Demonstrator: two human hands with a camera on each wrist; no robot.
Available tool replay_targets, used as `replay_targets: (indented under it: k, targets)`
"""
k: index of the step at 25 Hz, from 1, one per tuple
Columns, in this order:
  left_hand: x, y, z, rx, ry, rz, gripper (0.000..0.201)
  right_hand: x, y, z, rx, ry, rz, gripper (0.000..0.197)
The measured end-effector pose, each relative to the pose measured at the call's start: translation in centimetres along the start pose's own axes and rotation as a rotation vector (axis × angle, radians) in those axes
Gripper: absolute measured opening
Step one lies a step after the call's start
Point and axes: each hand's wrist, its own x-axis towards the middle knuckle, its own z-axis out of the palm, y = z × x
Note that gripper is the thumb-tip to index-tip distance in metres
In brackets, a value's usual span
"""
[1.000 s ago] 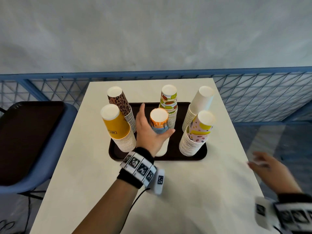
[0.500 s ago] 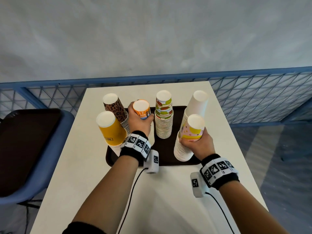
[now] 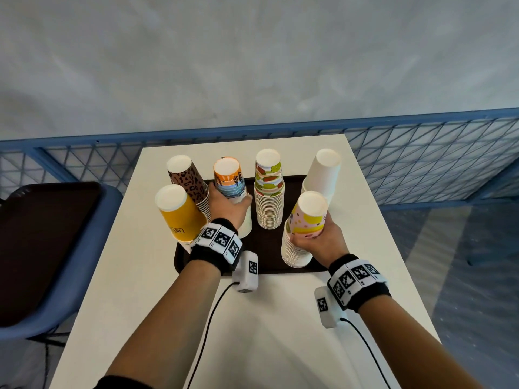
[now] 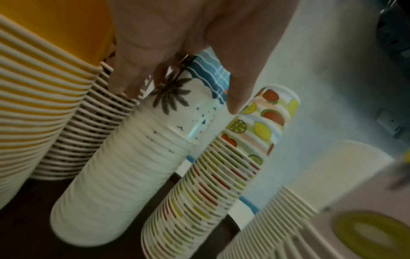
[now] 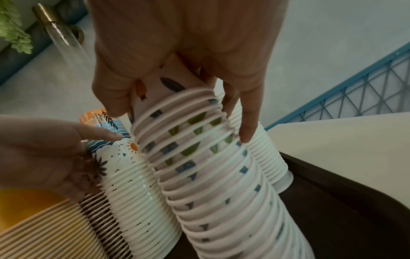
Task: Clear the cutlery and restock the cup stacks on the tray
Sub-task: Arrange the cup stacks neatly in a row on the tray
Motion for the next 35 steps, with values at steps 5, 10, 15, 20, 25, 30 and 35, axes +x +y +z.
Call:
replay_targets:
  k: [5,10,15,20,25,30,35]
  targets:
    - [-5.7,-2.1,0.4,0.135,0.0,-0.008,0.074,-1.2,1.8,-1.6,-0.001,-0.048,-0.12,0.077]
    - [-5.8,-2.8,1.7,0.171,-0.171,0.14,0.059,0.1,2.5,-4.0,0.109,0.247,-0.082,0.062]
    - [-2.4,-3.8,4.8,0.127,-0.392,0.063,0.084,4.6,2.2,-5.2,-0.028,0.242,0.016,0.057]
    - [0.5,-5.8,7.7,0.189,-0.366,-0.026,0.107,8.1,2.5,-4.8,-0.096,0.091,0.09,0.076]
    - [1.5,-5.2,9.1,0.174,-0.266,-0.091,0.109,9.6,2.8,-3.6,-0.014,-0.017,0.09,0.101]
    - [3.3,-4.8,10.4,0.07,-0.291,-0.168,0.095,11.3,3.3,-2.3,-0.017,-0.017,0.163,0.099]
    - [5.2,-4.8,11.8,0.034,-0.291,-0.118,0.088,14.6,4.1,-2.6,-0.081,-0.022,0.175,0.078]
